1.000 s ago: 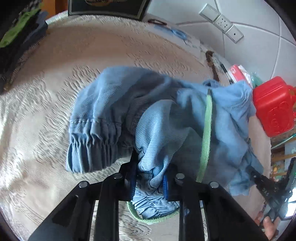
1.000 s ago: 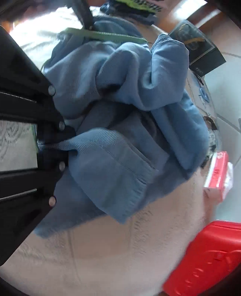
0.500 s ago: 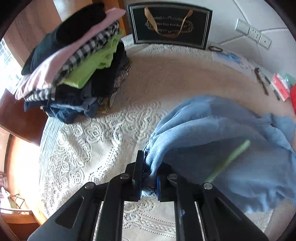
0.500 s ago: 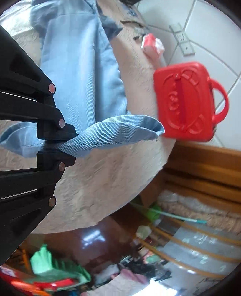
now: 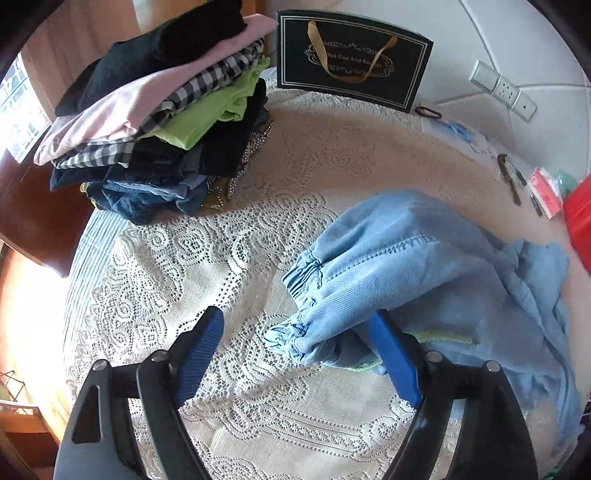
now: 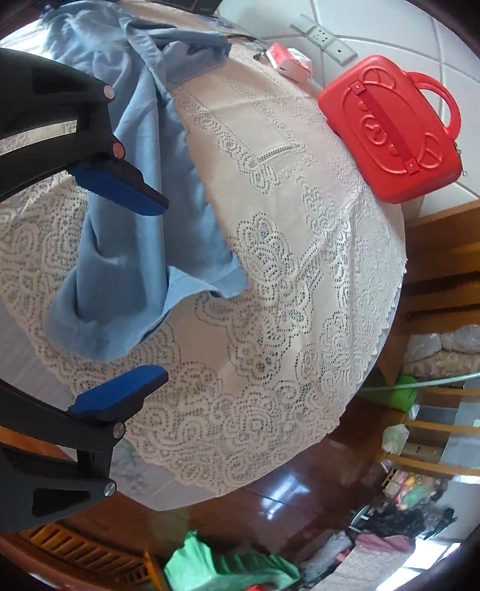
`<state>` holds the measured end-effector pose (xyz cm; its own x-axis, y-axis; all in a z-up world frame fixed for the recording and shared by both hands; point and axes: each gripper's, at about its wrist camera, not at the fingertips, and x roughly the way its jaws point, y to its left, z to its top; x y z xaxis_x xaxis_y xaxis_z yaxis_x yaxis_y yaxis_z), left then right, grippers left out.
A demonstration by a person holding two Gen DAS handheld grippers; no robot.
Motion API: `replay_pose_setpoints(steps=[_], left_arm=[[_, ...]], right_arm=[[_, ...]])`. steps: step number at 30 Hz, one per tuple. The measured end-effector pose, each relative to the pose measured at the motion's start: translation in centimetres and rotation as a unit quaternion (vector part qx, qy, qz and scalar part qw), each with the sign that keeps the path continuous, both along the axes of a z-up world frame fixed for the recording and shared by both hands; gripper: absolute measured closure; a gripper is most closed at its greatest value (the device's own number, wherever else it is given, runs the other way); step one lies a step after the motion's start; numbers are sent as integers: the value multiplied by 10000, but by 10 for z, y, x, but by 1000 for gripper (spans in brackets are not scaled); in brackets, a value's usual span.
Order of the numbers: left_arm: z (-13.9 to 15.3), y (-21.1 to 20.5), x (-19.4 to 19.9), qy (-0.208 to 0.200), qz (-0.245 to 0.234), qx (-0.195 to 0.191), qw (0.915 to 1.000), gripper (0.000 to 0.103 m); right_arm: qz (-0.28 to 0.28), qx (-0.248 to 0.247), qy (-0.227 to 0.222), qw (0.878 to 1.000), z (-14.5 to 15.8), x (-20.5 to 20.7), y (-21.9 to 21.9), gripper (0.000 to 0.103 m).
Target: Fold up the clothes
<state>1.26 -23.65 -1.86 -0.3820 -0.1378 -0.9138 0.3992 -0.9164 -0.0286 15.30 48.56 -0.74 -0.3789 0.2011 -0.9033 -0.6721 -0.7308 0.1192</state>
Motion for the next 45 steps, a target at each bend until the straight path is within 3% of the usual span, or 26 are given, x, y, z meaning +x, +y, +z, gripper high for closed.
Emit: replay_pose_setpoints(steps=[5, 7, 9, 13, 16, 19, 22, 24, 27, 28, 29, 30, 31, 32, 34, 35, 38, 40, 42, 45], left_arm=[[8, 14, -10, 127, -92, 103, 9998, 21], [12, 22, -19, 192, -156, 109, 9996, 21], [7, 29, -35, 163, -252, 48, 9995, 21], [-8, 40, -70, 5, -447, -101, 9990, 21], [-35, 46, -91, -361, -543, -60, 9979, 21], [-62, 50, -100, -614, -679, 100, 9957, 21], [-84, 52, -101, -713, -706, 224, 9947, 7], [-91, 51, -100, -607, -717, 250, 9953, 1], [-95, 49, -100, -492, -703, 296, 9959, 0], [-95, 49, -101, -488, -679, 315, 9960, 1], [-94, 48, -101, -481, -628, 318, 9964, 3], [-94, 49, -101, -480, -575, 297, 9967, 4], [-94, 50, -101, -489, -554, 268, 9969, 4], [-94, 51, -101, -498, -532, 255, 9970, 5], [-94, 51, -101, -514, -490, 267, 9971, 7], [-94, 50, -100, -524, -474, 273, 9971, 9], [-90, 48, -93, -548, -425, 269, 9972, 17], [-88, 48, -83, -542, -443, 254, 9972, 23], [-88, 53, -69, -565, -536, 122, 9969, 27], [-91, 61, -49, -743, -790, -63, 9941, 28]], right_arm=[[-2, -214, 157, 9996, -3, -1, -1, 20], [213, -297, 217, 9991, -4, -15, -13, 30], [479, -396, 278, 9977, -5, -32, -30, 47], [1270, -663, 354, 9890, -12, -85, -81, 48], [1868, -837, 331, 9783, -17, -132, -123, 48], [2461, -936, 149, 9646, -24, -181, -164, 42], [3040, -867, -59, 9487, -32, -225, -206, 17], [3361, -736, -194, 9387, -40, -247, -231, 15], [3813, -467, -533, 9217, -57, -276, -265, 15], [4008, -326, -718, 9128, -64, -283, -276, 18], [4253, -63, -899, 9006, -70, -287, -288, 47], [4485, 513, -997, 8867, -68, -288, -301, 78], [4688, 1200, -1059, 8687, -64, -288, -314, 93], [4774, 1773, -1046, 8542, -57, -288, -322, 94], [4613, 2684, -725, 8425, -28, -286, -321, 94], [4395, 3103, -487, 8415, -8, -283, -312, 94], [3617, 3630, 210, 8585, 53, -256, -265, 94], [3064, 3883, 305, 8686, 76, -228, -225, 92], [2611, 3821, 42, 8865, 76, -197, -180, 70], [2010, 3100, -746, 9263, 42, -149, -110, 65]])
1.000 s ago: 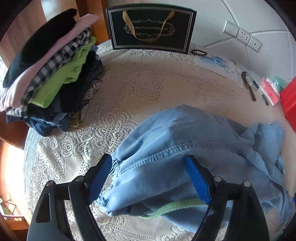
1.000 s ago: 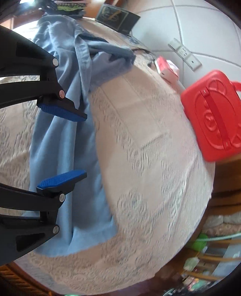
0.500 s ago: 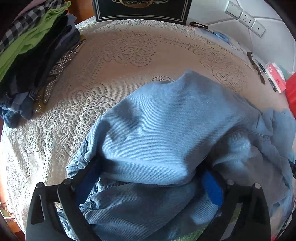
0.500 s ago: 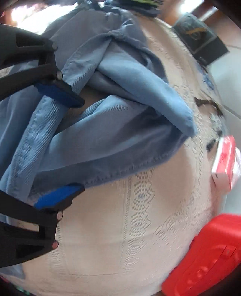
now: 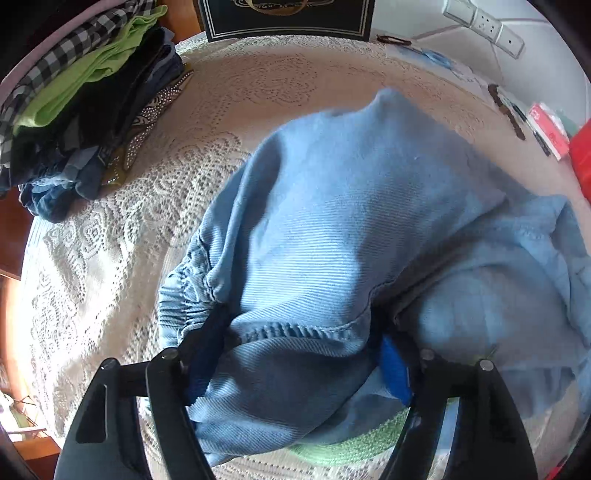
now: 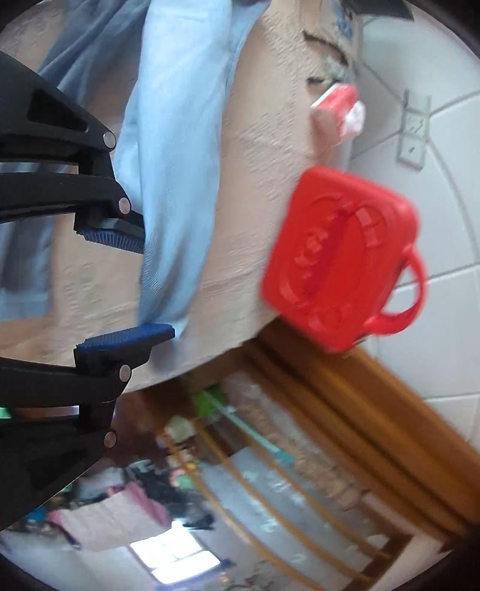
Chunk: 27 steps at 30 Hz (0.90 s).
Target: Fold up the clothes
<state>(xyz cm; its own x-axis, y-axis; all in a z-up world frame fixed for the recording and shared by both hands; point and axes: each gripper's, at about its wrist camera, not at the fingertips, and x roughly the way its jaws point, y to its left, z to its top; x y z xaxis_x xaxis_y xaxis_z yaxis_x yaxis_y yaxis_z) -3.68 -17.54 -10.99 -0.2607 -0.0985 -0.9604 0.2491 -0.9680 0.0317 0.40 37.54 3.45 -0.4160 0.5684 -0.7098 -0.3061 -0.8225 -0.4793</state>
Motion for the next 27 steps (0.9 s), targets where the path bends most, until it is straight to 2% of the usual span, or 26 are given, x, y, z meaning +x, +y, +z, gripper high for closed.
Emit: replay_pose_setpoints(steps=[2, 4, 6, 7, 9, 10, 11, 13, 14, 16, 21, 24, 27], left_arm=[[2, 5, 9, -110, -248, -45, 9996, 28], [12, 7, 11, -139, -388, -65, 9991, 28], [29, 4, 7, -25, -406, 62, 9992, 27], [40, 1, 3, 111, -375, 178, 9991, 25], [61, -7, -7, 384, -306, 377, 9981, 16], [70, -11, -14, 525, -262, 419, 9974, 9], [78, -15, -22, 641, -236, 411, 9968, 1], [85, -23, -43, 742, -259, 275, 9965, 0], [82, -25, -55, 669, -330, 205, 9970, 0], [73, -32, -80, 484, -451, 66, 9978, 0], [17, -43, -110, -305, -544, -255, 9977, 0], [-10, -45, -113, -588, -612, -110, 9963, 0], [-21, -52, -113, -658, -505, 341, 9960, 5]], right_arm=[[-573, -583, -364, 9960, -27, 31, 34, 63], [-865, -1301, -383, 9870, -42, 58, 54, 63], [-1002, -1945, -289, 9753, -48, 69, 63, 54], [-1024, -2202, -243, 9698, -49, 69, 65, 50], [-1020, -2691, -83, 9576, -47, 62, 65, 26], [-1024, -2929, -18, 9507, -45, 56, 65, 19], [-1022, -3133, 63, 9441, -44, 51, 66, 17], [-993, -3475, 156, 9323, -43, 36, 68, 17], [-976, -3642, 195, 9260, -43, 28, 69, 17], [-884, -3692, 96, 9251, -42, 8, 70, 17], [-959, -3490, -394, 9314, -50, -37, 84, 22], [-1113, -3395, -851, 9301, -72, -58, 95, 22], [-1261, -3249, -1254, 9289, -96, -69, 103, 20]])
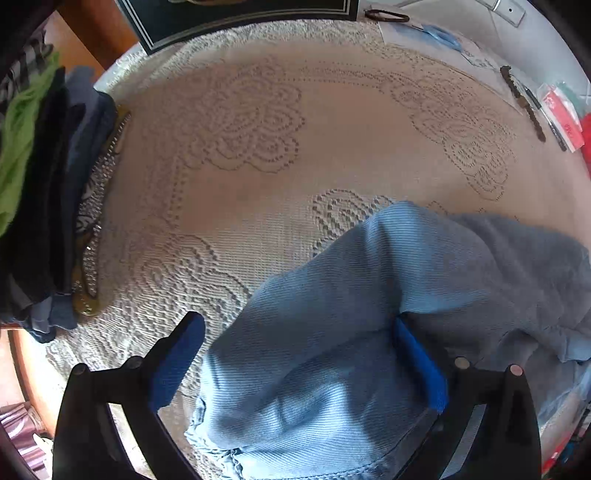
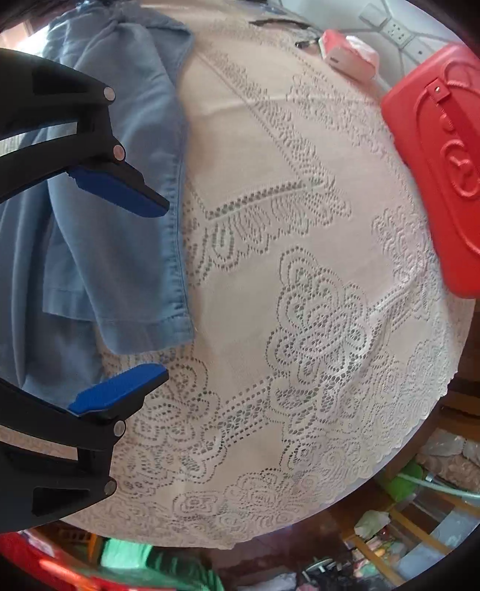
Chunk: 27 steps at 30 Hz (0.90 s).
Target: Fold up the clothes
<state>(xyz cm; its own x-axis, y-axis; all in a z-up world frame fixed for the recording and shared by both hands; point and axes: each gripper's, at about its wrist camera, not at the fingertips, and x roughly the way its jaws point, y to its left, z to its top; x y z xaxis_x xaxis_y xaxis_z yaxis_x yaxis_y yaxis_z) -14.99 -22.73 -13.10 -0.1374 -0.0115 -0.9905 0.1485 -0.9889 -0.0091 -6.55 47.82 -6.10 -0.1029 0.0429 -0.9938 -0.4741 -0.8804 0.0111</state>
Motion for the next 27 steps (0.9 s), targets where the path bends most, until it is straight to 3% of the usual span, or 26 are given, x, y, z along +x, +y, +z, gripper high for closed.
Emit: replay_pose_setpoints(steps=[2, 3, 4, 5, 7, 9, 12, 14, 15, 16, 18, 19, 21, 22, 24, 25, 26, 27], left_arm=[[-1, -5, 2, 8, 125, 265, 9996, 21], [4, -3, 2, 38, 119, 301, 9995, 31], [9, 0, 1, 43, 125, 347, 9993, 54], [13, 4, -1, 31, 140, 370, 9992, 71], [30, 10, -12, 175, 164, 182, 9995, 79], [63, 8, -20, 660, 349, 114, 9971, 83], [133, -3, -11, 1790, 683, 27, 9815, 90], [170, -5, 2, 2387, 717, -487, 9672, 93], [180, -8, 8, 2542, 664, -603, 9630, 93], [181, -10, 13, 2520, 598, -555, 9643, 93], [170, -11, 16, 2237, 428, -385, 9730, 93], [159, -10, 14, 2053, 346, -359, 9774, 93], [135, -3, 9, 1630, 191, -258, 9861, 91], [123, 0, 6, 1433, 189, -80, 9895, 85], [104, 5, 1, 1142, 231, 232, 9929, 60], [98, 8, -2, 1078, 238, 303, 9934, 37], [94, 10, -6, 1056, 240, 327, 9936, 22], [91, 10, -9, 1048, 245, 331, 9936, 20]], right_arm=[[42, -210, -176, 9996, -16, -3, 1, 21], [172, -148, -216, 9995, -20, -6, -4, 36], [332, -9, -242, 9992, -22, -8, -10, 43], [502, 45, -146, 9986, -19, -13, -18, 95], [898, 273, 188, 9954, 0, -28, -37, 95], [1371, 850, 593, 9851, 30, -47, -57, 95], [1382, 1198, 2190, 9584, 115, -48, -61, 95], [1115, 1432, 3327, 9254, 169, -27, -51, 95], [974, 1670, 3774, 9057, 188, -12, -45, 95], [853, 1858, 4087, 8895, 200, 1, -37, 95], [595, 1888, 4259, 8829, 199, 21, -17, 89], [470, 1824, 4123, 8914, 190, 27, -6, 86], [144, 1666, 3453, 9235, 156, 30, 14, 59], [-53, 1585, 3034, 9396, 135, 32, 23, 56], [-459, 1196, 2411, 9620, 96, 41, 40, 56], [-619, 935, 2243, 9681, 80, 46, 47, 56], [-700, 692, 2132, 9720, 68, 50, 49, 56], [-755, 466, 2023, 9753, 57, 54, 49, 56]])
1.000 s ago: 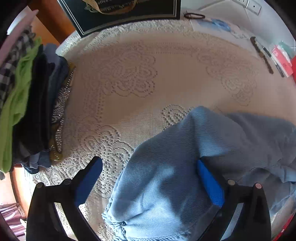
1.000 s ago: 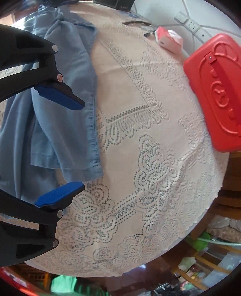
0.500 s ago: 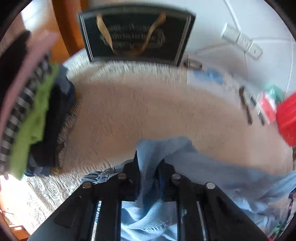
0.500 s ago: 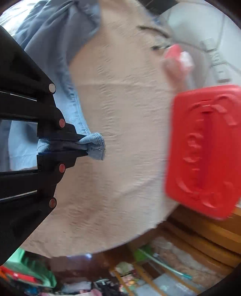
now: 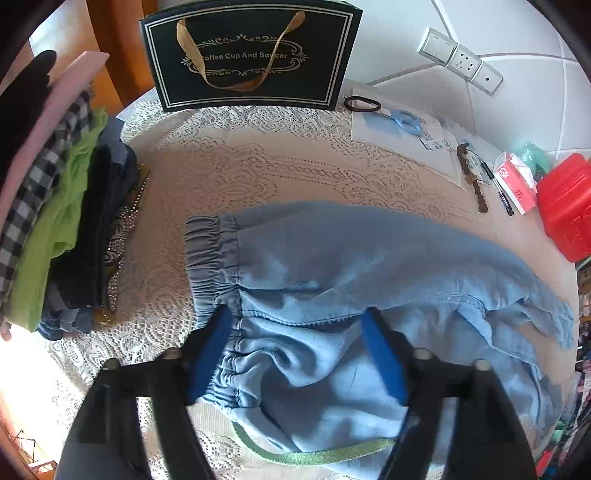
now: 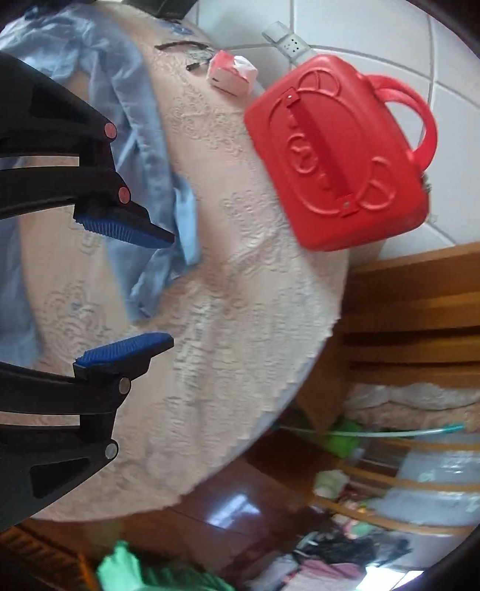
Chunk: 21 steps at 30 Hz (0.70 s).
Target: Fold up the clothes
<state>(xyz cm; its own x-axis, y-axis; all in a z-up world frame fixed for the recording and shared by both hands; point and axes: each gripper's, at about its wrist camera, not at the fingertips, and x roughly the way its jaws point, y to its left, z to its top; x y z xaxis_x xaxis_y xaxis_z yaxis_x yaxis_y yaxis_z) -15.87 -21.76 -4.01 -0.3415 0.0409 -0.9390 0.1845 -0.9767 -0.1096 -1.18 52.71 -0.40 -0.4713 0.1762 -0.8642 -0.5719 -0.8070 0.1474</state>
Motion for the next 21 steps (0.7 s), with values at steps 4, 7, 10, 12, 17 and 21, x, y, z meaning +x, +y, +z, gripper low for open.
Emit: replay_pose_setpoints(steps=[4, 7, 10, 12, 17, 21], left_arm=[[-21, -10, -20, -178, 250, -93, 9995, 20], [-39, -20, -33, -399, 429, -232, 9980, 20], [-56, -31, -38, -594, 597, -289, 9960, 21], [-68, -38, -39, -732, 683, -301, 9945, 20], [-89, -49, -36, -887, 830, 221, 9923, 35], [-75, -42, -40, -803, 754, 385, 9932, 76]], right_arm=[[145, -647, -400, 9970, -20, -17, -9, 56], [88, -1232, -385, 9916, -24, -37, -9, 54], [-50, -1553, -397, 9871, -25, -59, -10, 54], [-58, -1667, -460, 9849, -29, -76, -11, 54], [-378, -1718, -764, 9814, -51, -118, -10, 54], [-273, -1457, -1249, 9810, -75, -150, -18, 101]])
